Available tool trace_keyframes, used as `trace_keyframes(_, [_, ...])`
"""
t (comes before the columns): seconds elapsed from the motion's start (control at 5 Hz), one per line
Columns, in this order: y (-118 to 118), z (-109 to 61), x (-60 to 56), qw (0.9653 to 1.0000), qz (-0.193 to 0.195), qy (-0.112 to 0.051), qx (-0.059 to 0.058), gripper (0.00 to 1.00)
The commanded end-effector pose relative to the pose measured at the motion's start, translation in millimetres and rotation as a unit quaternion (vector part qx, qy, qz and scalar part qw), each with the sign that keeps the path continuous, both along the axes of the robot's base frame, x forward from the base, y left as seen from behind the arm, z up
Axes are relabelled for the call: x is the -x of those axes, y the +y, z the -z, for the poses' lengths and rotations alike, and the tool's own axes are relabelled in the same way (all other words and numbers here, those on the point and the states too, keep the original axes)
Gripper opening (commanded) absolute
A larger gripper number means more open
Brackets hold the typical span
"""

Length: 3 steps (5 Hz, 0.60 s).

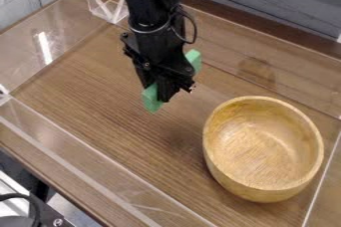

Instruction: Put the green block in the brown bowl

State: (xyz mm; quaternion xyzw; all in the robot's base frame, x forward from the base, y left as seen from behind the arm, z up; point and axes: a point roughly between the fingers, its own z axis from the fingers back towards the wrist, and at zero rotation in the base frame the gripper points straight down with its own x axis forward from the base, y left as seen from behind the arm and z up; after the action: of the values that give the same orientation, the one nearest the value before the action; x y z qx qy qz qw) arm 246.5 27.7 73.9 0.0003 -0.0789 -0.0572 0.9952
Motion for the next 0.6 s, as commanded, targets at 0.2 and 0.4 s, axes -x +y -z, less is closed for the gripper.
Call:
trace_keyframes(0.2, [-24,-18.5,3.4,0.9998,0.008,-0.016,0.008,0.00])
trace_keyframes(0.4, [-38,-23.0,7.8,0.9997,0.014,-0.016,0.014,0.00])
